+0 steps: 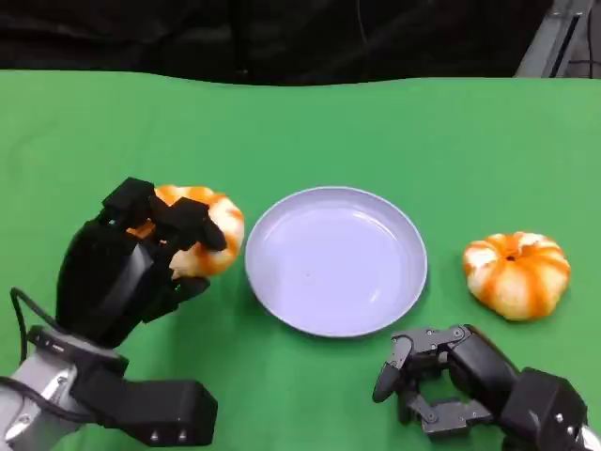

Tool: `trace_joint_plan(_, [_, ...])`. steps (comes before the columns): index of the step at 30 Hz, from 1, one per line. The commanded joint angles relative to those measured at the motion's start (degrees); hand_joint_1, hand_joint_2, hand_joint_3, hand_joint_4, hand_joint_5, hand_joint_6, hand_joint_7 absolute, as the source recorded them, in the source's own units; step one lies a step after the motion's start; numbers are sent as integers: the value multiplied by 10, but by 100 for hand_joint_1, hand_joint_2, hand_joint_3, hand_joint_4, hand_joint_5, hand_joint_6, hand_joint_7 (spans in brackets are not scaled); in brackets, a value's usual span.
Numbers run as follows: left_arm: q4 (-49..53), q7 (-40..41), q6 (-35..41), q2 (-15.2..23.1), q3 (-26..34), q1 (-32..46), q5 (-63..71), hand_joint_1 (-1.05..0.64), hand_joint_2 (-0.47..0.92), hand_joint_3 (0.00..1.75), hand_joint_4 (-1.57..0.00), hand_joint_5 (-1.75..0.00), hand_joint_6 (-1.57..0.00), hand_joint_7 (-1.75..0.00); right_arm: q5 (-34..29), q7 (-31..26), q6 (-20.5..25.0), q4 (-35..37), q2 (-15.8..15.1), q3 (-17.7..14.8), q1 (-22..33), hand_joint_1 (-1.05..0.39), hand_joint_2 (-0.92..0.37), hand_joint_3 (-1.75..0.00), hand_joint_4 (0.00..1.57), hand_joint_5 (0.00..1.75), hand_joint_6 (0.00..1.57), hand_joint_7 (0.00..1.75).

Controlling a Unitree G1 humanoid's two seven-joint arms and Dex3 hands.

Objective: Grasp the bread from the table and place it into the plate.

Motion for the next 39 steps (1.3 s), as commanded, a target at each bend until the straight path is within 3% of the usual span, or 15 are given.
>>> trace_joint_plan(1, [-19, -8, -1, 11, 3, -16, 3, -7, 81, 0, -65, -175, -57, -158, 3, -2, 0, 3, -4, -1, -5, 20, -56, -108, 99, 131, 100, 96])
trace_joint_plan(20, [12, -43, -12, -12, -20, -69, 1, -12, 81, 1, -62, -175, -55, -156, 3, -2, 2, 3, -3, -1, -6, 19, -57, -106, 99, 130, 100, 95])
trace_joint_plan(26, [84, -37, -42, -41, -41, -117, -5, -14, 83, 1, -60, -175, -49, -166, -2, -9, -3, -2, -3, 3, -1, 19, -58, -105, 99, 128, 101, 95])
trace_joint_plan(32, [104, -47, -52, -51, -48, -129, -8, -14, 84, 1, -58, -175, -48, -164, -1, -8, -3, -4, -2, 3, 1, 20, -59, -104, 100, 127, 101, 94])
trace_joint_plan(39, [137, -58, -66, -88, -64, -152, -19, -17, 88, 3, -54, -175, -46, -164, 6, -1, -5, -8, -2, 5, 6, 21, -61, -102, 99, 128, 101, 94])
